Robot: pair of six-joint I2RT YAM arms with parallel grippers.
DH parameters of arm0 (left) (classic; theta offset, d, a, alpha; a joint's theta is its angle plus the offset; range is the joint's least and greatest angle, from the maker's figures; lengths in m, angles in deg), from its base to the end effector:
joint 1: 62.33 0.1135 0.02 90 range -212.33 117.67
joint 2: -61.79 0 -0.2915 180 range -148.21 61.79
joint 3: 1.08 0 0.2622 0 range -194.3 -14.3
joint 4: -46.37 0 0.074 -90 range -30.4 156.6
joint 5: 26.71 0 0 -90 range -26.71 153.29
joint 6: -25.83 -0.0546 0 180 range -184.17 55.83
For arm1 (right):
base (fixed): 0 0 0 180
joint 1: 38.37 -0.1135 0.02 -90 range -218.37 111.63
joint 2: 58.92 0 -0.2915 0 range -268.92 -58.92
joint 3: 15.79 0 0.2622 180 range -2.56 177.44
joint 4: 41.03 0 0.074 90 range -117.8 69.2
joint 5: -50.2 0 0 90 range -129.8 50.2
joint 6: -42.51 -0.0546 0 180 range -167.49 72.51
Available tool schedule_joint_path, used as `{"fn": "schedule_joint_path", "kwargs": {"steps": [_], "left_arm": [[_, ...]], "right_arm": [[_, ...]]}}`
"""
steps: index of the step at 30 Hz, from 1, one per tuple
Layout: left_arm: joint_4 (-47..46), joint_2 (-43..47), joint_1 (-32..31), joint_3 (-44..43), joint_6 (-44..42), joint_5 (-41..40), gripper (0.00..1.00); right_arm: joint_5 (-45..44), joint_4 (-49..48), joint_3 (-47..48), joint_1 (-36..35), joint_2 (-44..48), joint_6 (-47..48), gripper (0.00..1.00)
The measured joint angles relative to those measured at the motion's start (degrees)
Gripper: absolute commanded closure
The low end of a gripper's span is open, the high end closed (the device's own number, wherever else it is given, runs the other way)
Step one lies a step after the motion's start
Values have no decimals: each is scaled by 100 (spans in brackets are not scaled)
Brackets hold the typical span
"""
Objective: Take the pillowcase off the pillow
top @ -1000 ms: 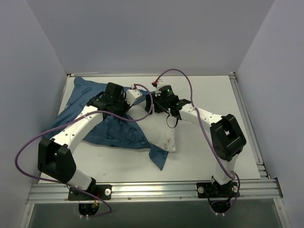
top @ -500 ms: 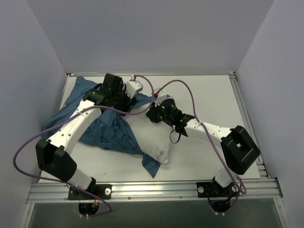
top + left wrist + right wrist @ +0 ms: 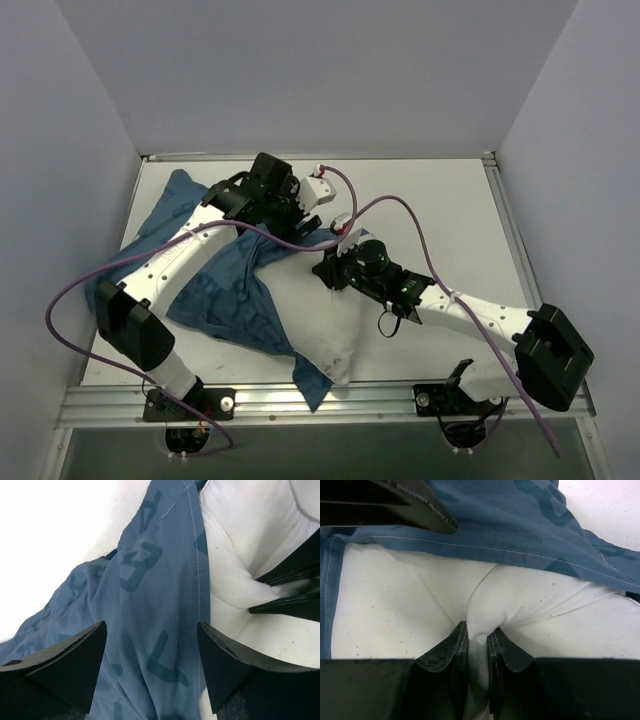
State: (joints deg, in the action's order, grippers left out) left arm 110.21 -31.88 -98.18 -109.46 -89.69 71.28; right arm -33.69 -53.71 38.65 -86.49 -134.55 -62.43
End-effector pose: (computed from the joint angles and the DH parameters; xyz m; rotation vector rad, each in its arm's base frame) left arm 0.3004 -0.2264 0.3741 1.2955 2.0591 -0.2507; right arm 0.2086 0.2414 0.2821 -0.5941 1.7040 0.8941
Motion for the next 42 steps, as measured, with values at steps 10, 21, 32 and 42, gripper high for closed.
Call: {"fn": "schedule_joint_path", "kwargs": {"steps": [10,21,32,42], "left_arm": [[-26,-186,31,518,-28,341,50],[-199,-385,927,181,601,739,98],[-317,-846,1296,511,531,146,98],[-450,-776,1696,492,76,551,6]], "right_arm": [[92,-42,-208,4,240,-74,100],[74,-249,-798,7,682,-396,100],[-455,105,-1370,11,1788,-1043,100],[-306,98,-1154,514,1167,-1362,100]]}}
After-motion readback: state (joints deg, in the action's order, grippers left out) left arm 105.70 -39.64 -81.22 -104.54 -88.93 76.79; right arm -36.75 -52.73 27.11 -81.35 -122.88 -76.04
